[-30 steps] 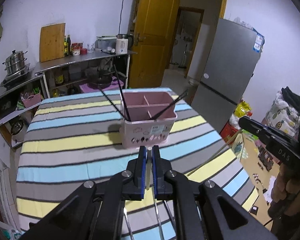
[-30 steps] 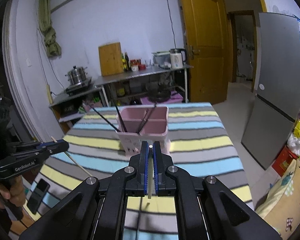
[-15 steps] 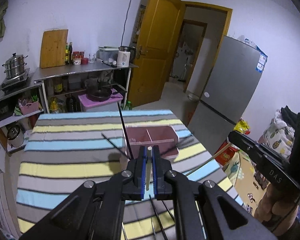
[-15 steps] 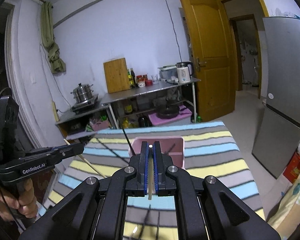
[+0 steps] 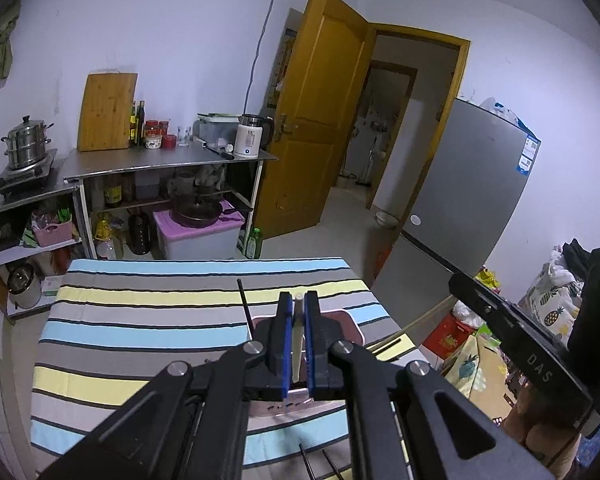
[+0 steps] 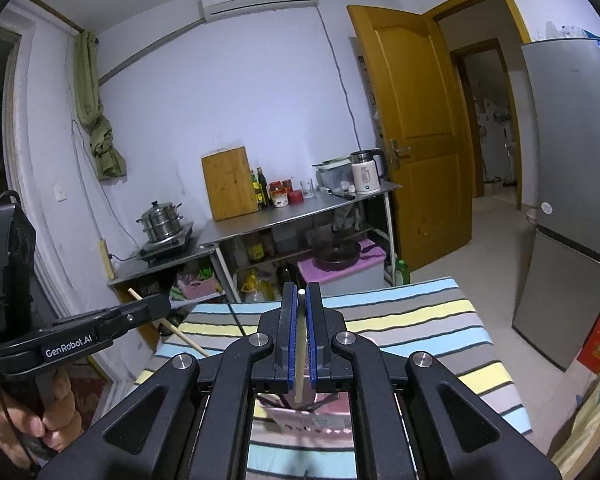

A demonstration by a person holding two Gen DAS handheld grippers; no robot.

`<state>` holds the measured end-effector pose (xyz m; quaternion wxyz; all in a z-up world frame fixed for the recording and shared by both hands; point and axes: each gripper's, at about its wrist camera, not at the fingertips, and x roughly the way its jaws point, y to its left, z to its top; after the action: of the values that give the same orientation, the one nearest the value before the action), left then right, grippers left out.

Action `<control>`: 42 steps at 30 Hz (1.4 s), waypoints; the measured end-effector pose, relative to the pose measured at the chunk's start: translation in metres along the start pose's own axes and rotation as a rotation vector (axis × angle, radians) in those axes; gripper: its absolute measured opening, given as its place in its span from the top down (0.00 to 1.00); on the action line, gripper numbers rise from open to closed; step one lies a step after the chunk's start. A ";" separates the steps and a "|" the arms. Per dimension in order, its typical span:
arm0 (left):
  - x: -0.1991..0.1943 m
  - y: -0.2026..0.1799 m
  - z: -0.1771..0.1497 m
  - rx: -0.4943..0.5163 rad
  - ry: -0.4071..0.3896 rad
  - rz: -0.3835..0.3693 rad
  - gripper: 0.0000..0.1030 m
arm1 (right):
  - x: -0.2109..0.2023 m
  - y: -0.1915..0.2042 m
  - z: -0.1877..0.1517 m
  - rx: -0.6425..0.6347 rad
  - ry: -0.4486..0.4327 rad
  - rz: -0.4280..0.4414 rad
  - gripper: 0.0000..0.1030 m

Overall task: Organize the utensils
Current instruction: 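Open the left tool to drop its chopstick into the basket while the right tool releases too, then move both tools back toward the remaining black chopsticks on the cloth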

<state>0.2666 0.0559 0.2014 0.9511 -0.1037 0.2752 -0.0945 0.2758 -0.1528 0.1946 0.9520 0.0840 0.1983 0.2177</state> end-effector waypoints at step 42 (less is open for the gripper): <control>0.010 0.011 -0.058 0.012 0.059 0.045 0.67 | 0.007 -0.011 -0.051 -0.052 0.114 0.003 0.87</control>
<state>0.2450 0.0558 0.1457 0.9450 -0.0888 0.3049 -0.0779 0.2650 -0.1551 0.1434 0.9406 0.0469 0.2463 0.2288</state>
